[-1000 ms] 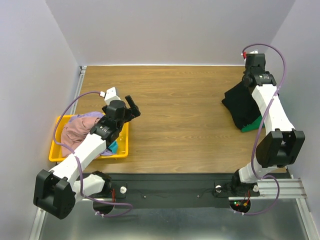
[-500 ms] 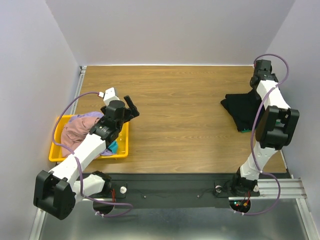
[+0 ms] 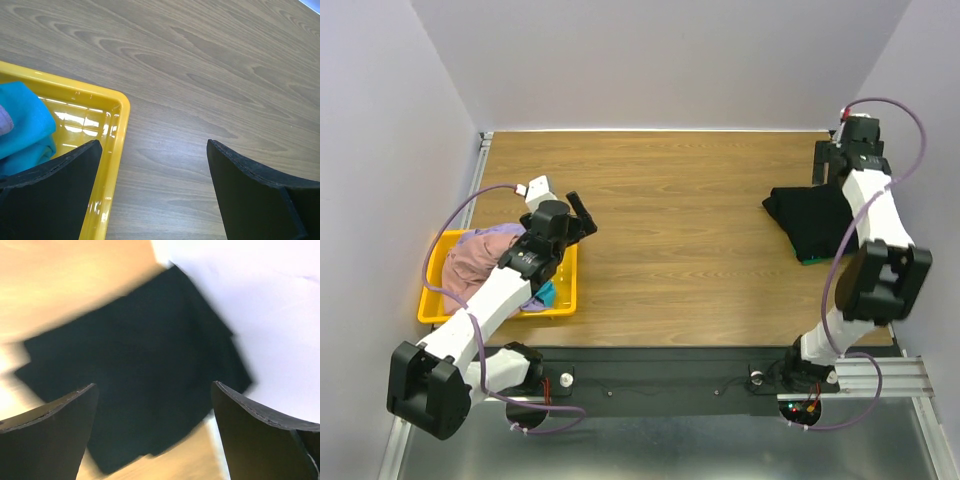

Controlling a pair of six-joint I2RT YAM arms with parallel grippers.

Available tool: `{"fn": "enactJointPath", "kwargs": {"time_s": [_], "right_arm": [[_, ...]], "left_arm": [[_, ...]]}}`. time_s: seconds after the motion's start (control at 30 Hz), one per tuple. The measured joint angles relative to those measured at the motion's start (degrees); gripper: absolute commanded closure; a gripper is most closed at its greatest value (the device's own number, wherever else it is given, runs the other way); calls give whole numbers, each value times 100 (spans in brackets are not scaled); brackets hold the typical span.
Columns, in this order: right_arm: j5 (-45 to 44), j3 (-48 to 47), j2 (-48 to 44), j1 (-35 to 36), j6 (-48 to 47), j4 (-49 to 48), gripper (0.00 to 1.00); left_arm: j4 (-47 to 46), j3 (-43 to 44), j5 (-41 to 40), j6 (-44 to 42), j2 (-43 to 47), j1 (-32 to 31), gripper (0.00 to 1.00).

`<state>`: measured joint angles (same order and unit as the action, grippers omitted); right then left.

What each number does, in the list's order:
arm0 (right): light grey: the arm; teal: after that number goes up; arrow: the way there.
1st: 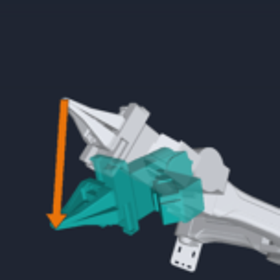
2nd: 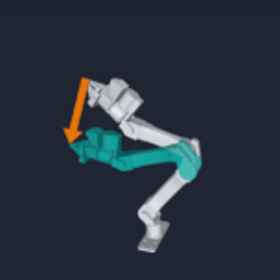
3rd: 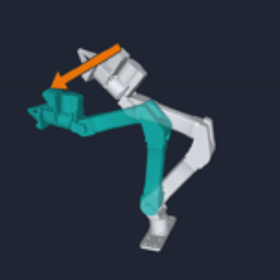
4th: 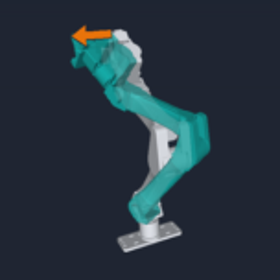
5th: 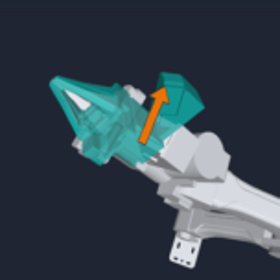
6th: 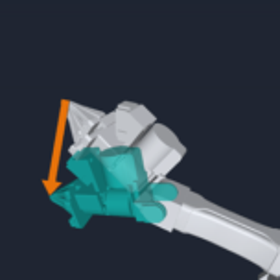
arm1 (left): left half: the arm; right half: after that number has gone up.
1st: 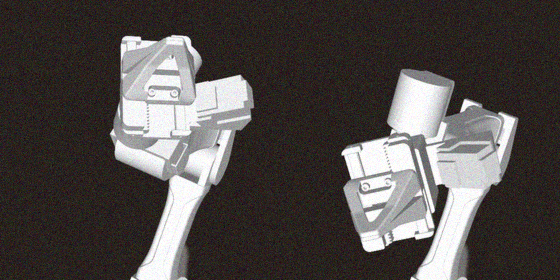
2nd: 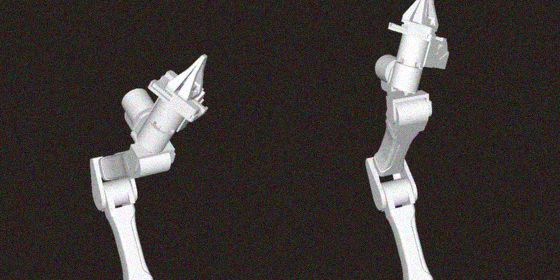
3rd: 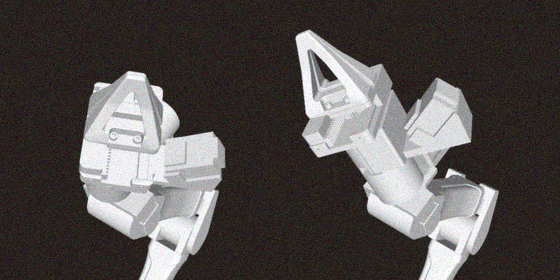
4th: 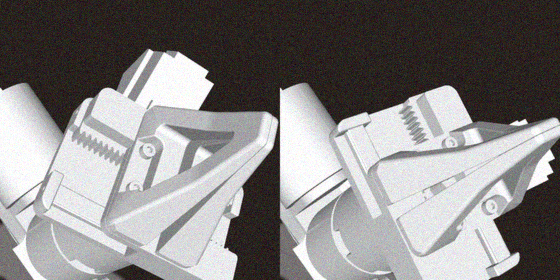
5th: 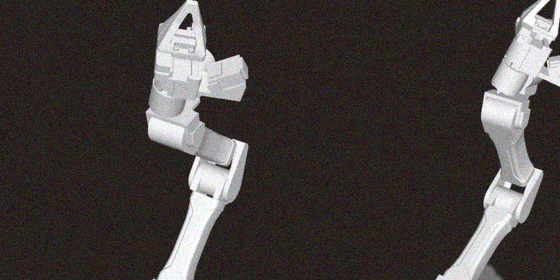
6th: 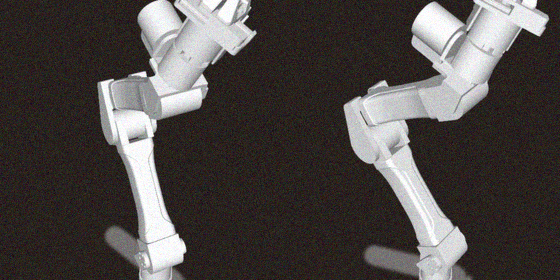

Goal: Fold and stack the t-shirts
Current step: Neatly place the folded tshirt to the corner

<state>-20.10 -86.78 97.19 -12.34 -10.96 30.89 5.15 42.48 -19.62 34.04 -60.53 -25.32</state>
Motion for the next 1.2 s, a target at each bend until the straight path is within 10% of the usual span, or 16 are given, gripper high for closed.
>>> {"fn": "enactJointPath", "kwargs": {"time_s": [0.37,0.6,1.2], "right_arm": [[2498,3012,-3202,479,2236,-1093,0],[3016,5014,-3644,1534,3112,-1473,0],[2559,5510,-5313,1718,4079,-2221,0]], "left_arm": [[299,20,-107,275,726,9,1],[498,17,-142,461,955,31,1],[857,-273,-374,763,1987,31,1]]}}
